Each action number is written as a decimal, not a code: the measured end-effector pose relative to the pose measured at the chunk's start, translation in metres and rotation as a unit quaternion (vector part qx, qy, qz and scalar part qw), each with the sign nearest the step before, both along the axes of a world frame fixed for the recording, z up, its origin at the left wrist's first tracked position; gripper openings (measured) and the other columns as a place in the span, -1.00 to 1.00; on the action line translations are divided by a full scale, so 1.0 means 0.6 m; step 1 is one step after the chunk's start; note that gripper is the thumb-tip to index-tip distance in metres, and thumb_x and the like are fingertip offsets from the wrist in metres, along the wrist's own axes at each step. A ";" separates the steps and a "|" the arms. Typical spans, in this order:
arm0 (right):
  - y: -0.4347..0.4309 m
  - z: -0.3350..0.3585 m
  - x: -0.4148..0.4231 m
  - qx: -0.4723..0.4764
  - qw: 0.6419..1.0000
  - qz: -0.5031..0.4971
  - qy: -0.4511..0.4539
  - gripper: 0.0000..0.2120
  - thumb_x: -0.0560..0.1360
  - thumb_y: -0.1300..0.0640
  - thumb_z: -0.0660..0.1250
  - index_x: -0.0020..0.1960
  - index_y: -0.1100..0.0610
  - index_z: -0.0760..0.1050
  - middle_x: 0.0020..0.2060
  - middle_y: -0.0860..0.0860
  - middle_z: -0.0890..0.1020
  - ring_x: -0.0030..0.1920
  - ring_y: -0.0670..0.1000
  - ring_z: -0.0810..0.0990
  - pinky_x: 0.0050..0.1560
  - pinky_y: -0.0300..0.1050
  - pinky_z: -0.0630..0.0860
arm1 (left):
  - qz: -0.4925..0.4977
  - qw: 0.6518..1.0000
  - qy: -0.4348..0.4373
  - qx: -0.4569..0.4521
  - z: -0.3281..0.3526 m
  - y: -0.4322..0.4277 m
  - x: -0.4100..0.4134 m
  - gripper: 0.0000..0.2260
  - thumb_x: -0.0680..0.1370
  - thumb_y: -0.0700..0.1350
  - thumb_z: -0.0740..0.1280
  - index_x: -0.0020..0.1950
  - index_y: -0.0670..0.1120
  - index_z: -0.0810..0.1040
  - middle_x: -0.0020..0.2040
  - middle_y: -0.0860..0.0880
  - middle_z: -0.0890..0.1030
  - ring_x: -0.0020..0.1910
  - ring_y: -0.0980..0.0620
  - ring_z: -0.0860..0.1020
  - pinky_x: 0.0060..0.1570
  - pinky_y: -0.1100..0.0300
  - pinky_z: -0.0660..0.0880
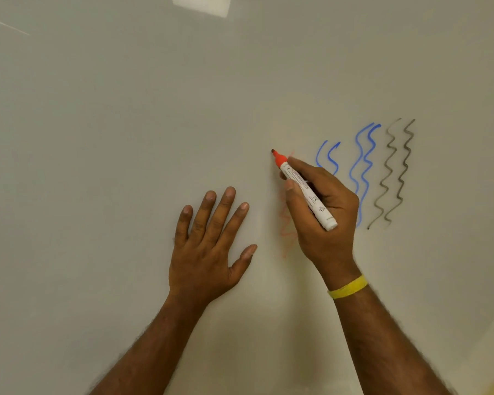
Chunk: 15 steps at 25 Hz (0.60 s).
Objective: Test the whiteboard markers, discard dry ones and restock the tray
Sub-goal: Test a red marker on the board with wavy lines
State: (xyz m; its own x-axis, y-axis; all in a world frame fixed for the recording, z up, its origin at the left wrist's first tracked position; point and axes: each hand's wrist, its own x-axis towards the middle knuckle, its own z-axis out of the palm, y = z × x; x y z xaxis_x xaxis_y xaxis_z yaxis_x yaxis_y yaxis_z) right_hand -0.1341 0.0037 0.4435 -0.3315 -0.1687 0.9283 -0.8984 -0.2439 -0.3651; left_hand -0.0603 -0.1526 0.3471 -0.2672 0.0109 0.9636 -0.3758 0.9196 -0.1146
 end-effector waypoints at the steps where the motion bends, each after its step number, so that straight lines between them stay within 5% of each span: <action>1: 0.002 -0.005 0.001 0.016 1.000 -0.006 0.013 -0.75 0.53 0.27 0.35 0.19 0.15 0.59 -0.01 -0.01 0.70 -0.03 0.00 0.68 -0.05 -0.02 0.63 | 0.001 1.000 0.000 0.002 -0.004 -0.003 0.002 -0.37 0.55 0.23 0.25 0.55 -0.01 0.26 0.57 -0.07 0.21 0.57 -0.10 0.14 0.52 -0.12 0.04; 15: 0.025 -0.123 0.023 0.056 0.998 -0.036 -0.013 -0.74 0.52 0.30 0.34 0.18 0.14 0.61 -0.01 -0.09 0.68 -0.01 -0.06 0.66 -0.02 -0.21 0.56 | 0.001 1.000 0.004 0.002 -0.018 -0.011 0.008 -0.36 0.54 0.24 0.25 0.54 -0.02 0.26 0.56 -0.09 0.23 0.56 -0.11 0.15 0.53 -0.12 0.02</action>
